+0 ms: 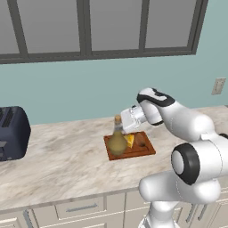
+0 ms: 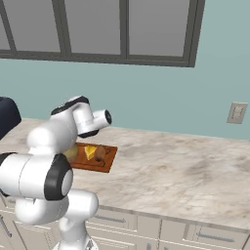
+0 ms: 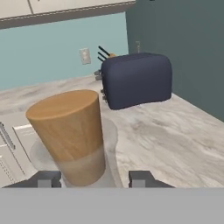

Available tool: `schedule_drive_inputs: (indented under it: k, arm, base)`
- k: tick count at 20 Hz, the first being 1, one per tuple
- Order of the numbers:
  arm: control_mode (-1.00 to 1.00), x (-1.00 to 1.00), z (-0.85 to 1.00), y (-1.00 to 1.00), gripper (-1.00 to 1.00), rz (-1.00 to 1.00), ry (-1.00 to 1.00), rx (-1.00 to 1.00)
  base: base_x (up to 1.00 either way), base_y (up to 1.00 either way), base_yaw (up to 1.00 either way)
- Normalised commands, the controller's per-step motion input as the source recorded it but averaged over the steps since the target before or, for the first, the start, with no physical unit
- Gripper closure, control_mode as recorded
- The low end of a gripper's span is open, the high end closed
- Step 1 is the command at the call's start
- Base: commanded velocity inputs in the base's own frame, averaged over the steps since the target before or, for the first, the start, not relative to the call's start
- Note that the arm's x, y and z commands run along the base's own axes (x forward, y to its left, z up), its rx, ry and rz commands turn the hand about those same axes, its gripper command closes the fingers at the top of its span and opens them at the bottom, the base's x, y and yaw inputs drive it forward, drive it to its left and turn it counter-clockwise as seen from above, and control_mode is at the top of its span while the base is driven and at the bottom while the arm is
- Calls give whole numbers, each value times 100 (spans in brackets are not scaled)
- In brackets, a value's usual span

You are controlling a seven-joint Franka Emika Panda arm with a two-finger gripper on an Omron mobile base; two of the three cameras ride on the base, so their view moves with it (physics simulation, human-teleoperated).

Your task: Retrieve the reheated potato from the microwave, then place the potato, cheese, and condiment on the cutting board.

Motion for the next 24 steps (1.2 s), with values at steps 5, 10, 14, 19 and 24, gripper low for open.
schedule_drive_inputs:
  k: [5, 10, 14, 19, 24]
  arm:
    - [-100, 11, -7, -5, 100, 0, -8, 0]
    - [-100, 20, -6, -6, 100, 0, -8, 1]
    - [-100, 19, -11, -10, 100, 0, -3, 3]
    - [-100, 18, -16, -3, 100, 0, 0, 7]
    - [-100, 22, -14, -4, 100, 0, 0, 9]
  base:
    - [0, 0, 0]
    - [0, 0, 0]
    - [0, 0, 0]
    - [0, 0, 0]
    - [0, 0, 0]
